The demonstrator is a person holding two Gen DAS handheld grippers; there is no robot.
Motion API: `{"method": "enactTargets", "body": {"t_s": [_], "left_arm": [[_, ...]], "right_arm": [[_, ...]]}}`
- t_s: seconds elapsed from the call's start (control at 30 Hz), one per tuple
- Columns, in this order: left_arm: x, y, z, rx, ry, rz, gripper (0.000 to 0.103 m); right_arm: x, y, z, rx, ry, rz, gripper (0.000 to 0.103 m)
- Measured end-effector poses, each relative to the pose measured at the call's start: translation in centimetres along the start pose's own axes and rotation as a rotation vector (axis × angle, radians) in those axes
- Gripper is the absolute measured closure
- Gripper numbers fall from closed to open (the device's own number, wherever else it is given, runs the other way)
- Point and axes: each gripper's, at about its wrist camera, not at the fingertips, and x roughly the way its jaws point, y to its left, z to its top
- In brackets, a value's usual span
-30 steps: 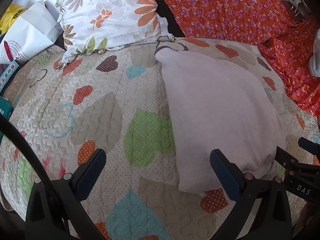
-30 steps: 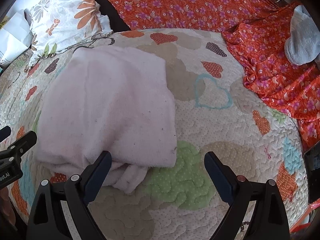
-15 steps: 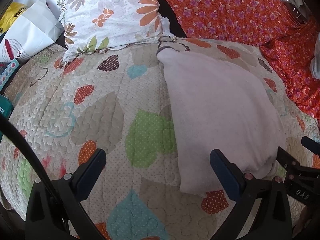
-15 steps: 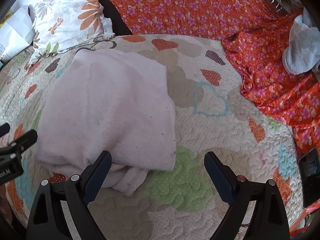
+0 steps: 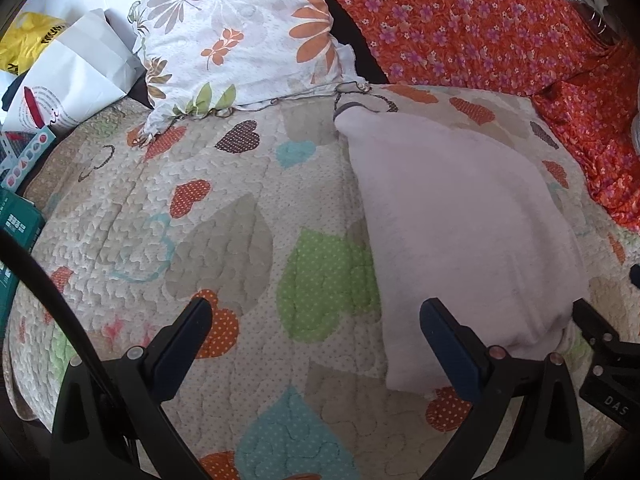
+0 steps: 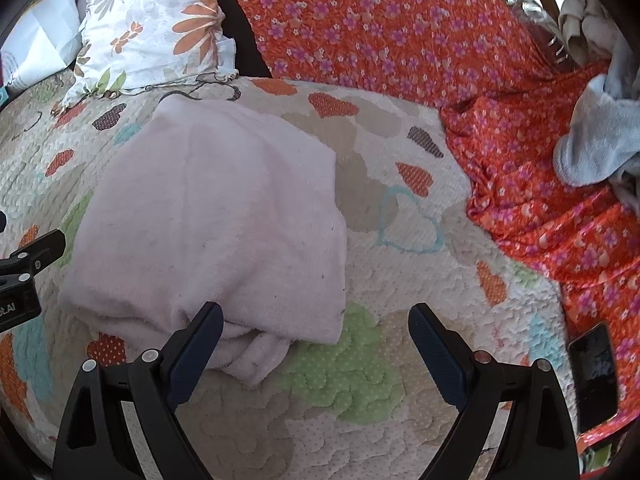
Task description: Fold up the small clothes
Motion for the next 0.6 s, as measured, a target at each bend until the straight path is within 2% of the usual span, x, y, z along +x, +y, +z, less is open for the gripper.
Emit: {"method": "enactTargets", "body": {"t_s": [0.17,0.37,0.6], "left_arm": [[0.2,0.5,0.1,-0.008,0.004,0.017,0.000],[0.1,1.8,0.8,-0.016,-0.013,0.081,0.000],[0.5,3.4,0.8,-0.048,-0.003,0.091,0.000]], "right_arm": [[-0.4,0.8,0.0,-0.039,-0.025,-0.018,0.007],[-0.4,1.0,-0.1,-0.046,-0.025,-0.016,0.007],[-0.9,1.2,0.1,-0.054,-0.048,-0.020,0.007]]}}
